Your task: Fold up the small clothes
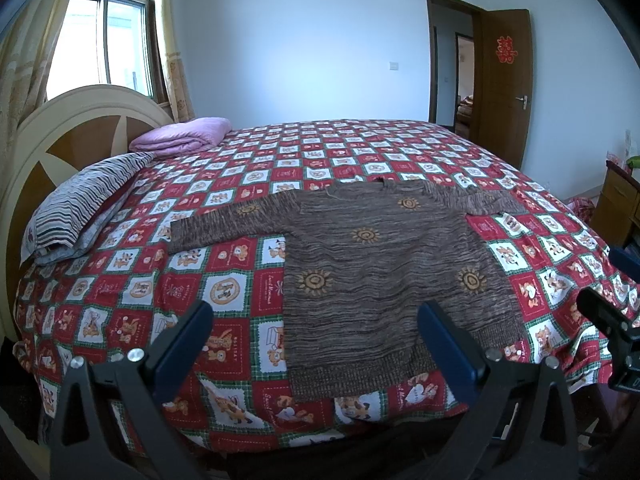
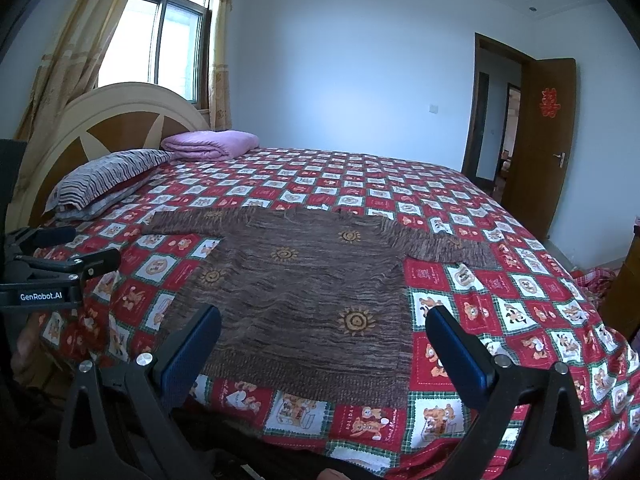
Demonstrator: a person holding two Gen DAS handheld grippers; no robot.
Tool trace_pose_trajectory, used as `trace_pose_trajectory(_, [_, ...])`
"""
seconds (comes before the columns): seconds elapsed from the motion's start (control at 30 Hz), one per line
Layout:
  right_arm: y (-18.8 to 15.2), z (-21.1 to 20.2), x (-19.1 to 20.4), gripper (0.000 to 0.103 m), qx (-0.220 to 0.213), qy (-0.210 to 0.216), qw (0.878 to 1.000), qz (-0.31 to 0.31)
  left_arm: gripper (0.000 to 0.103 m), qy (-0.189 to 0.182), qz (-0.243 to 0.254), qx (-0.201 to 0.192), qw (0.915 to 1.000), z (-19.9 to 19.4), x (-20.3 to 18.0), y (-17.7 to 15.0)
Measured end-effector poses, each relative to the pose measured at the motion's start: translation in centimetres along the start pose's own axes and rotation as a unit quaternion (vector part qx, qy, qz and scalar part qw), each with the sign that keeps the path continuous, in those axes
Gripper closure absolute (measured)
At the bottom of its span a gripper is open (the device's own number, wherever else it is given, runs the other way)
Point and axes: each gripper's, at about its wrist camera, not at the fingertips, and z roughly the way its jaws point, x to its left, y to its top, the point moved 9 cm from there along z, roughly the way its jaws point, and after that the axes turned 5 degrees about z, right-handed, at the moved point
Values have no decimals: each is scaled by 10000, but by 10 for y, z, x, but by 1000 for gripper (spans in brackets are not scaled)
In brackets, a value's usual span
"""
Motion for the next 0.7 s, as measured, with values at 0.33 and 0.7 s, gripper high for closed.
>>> trace_pose_trajectory(0.33, [0, 0, 1, 1, 17, 11, 10000, 7, 0, -4, -1, 6, 10000, 0, 0, 0])
trace_pose_trajectory(0.7, [-2, 1, 2, 1, 77, 62, 10000, 2, 0, -10, -4, 17, 10000, 0, 0, 0])
